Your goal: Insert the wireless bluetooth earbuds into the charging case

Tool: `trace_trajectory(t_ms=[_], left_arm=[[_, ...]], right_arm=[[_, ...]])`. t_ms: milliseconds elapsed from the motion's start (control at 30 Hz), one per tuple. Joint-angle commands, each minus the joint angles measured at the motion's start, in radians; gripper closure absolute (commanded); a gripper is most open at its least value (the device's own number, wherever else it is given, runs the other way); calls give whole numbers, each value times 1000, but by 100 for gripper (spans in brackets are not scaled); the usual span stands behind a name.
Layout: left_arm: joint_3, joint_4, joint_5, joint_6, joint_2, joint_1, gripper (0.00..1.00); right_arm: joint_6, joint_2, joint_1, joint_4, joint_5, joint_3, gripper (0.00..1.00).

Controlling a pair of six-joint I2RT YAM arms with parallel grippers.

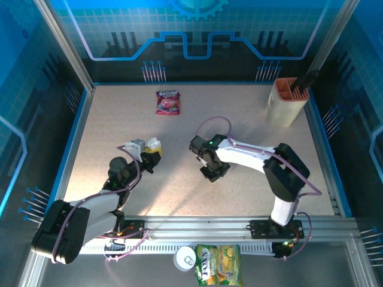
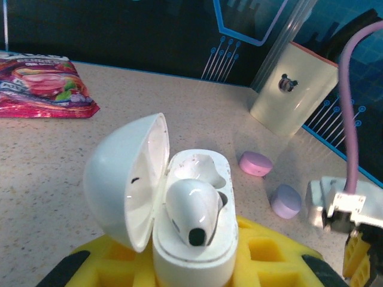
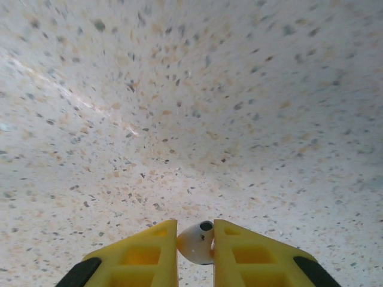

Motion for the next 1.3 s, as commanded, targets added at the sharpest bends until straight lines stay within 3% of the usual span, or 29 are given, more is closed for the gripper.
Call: trace_trajectory(t_ms=[0,167,300,600,900,1267], left_arm=[[43,56,-77,96,28,-71,97],[89,71,-108,182,86,-174,95],[122,139,-104,232,169,-244,95],[206,206,-113,355,331,-394,96],[265,230,-126,416,442,-502,96],[287,239,-128,405,477,-540,96]], right_arm=[[52,-105,-41,133,-52,-70,83],[123,-269,-108,307,-130,-185,83],[192,-392,-181,454,-265,-285,83],[323,-613,-275,638,-433,-426,83],[364,-682,-293,740,-531,-446,83],[384,-665,-284,816,-581,-433,83]])
